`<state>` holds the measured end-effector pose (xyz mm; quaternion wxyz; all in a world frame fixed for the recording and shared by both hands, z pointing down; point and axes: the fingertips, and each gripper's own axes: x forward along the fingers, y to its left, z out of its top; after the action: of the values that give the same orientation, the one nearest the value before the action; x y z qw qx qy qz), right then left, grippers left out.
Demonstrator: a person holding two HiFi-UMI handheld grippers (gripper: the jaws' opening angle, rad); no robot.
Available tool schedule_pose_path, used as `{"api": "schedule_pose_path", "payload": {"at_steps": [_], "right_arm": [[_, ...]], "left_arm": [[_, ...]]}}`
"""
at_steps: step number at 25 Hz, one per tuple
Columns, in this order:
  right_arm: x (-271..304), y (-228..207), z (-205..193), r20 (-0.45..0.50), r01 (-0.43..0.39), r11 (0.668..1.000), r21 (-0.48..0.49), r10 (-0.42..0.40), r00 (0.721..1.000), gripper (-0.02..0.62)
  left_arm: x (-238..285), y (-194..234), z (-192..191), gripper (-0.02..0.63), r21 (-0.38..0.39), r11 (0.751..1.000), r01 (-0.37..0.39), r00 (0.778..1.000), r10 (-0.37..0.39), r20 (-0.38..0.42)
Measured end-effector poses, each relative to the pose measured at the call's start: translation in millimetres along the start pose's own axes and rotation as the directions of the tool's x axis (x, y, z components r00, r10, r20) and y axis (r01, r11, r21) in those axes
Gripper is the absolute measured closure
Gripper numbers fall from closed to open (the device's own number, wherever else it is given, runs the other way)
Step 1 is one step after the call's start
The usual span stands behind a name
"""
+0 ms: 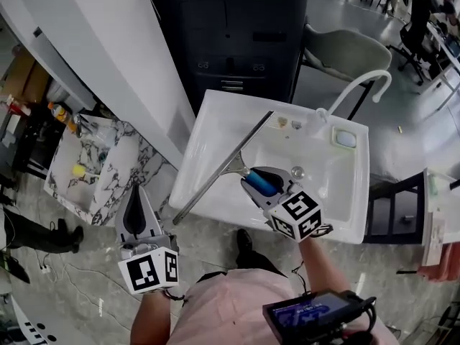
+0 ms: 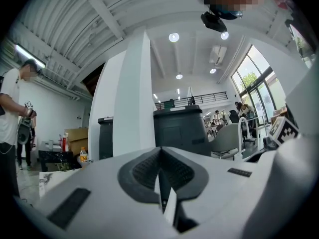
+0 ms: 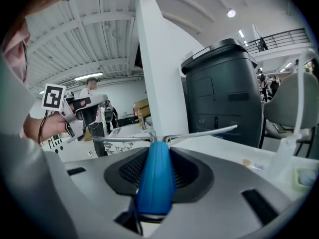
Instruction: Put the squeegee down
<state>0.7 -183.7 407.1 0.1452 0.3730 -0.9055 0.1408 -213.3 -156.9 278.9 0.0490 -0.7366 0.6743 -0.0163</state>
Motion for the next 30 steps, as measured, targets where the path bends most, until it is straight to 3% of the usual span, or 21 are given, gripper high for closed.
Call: {"api": "schedule_pose_path", "payload": {"at_steps": [16, 30], "right_arm": [[44.7, -30.0, 19.7, -0.032, -0.192, 0.980, -0.049, 0.191, 0.981, 0.465], [78.2, -13.5, -41.2, -0.161, -0.318, 0.948, -0.028, 0.310, 0.937, 0.465]], "left_arm": [[44.9, 23.6, 4.2, 0.597, -0.005, 0.990, -0.144, 0.989, 0.144, 0.022], [52.1, 37.7, -22.5, 0.597, 0.000, 0.991, -0.132, 0.990, 0.132, -0.041]]}}
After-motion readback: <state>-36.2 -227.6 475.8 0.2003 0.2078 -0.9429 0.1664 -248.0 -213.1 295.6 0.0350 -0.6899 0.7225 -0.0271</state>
